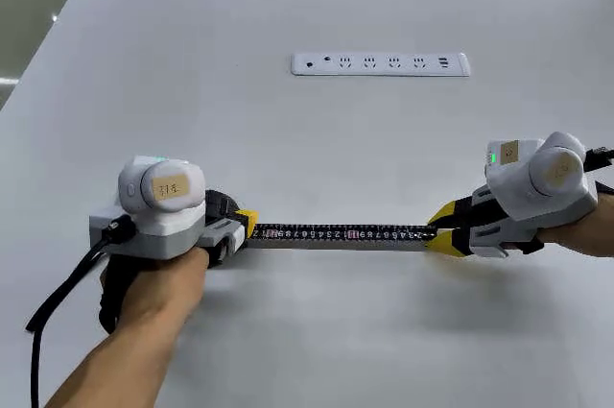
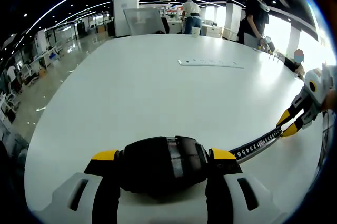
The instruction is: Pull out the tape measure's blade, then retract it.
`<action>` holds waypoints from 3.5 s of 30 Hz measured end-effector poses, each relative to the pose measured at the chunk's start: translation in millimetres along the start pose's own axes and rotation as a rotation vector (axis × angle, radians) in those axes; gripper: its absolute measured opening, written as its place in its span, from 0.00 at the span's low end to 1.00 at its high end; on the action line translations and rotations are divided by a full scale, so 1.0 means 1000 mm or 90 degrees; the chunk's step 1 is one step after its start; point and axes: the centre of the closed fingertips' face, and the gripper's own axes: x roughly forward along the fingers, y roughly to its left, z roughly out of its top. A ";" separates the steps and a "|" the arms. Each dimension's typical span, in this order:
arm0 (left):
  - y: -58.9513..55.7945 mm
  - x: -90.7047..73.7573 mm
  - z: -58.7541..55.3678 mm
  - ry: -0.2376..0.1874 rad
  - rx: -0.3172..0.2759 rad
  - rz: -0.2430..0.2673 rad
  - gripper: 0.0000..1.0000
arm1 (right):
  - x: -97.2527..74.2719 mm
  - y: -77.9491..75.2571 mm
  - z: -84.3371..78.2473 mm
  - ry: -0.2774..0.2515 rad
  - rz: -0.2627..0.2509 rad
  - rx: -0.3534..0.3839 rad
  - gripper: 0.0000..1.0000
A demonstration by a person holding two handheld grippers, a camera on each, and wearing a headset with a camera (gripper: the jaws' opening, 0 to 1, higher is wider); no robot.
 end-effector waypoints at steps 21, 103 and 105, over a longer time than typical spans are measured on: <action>-0.001 -0.002 0.000 0.002 0.000 -0.005 0.62 | 0.012 0.007 0.015 -0.010 0.010 -0.004 0.09; -0.003 -0.003 -0.002 0.010 -0.004 -0.014 0.63 | 0.079 0.031 0.098 -0.064 0.038 -0.001 0.10; -0.003 -0.002 -0.001 0.010 -0.004 -0.014 0.63 | 0.081 0.032 0.100 -0.064 0.039 -0.001 0.10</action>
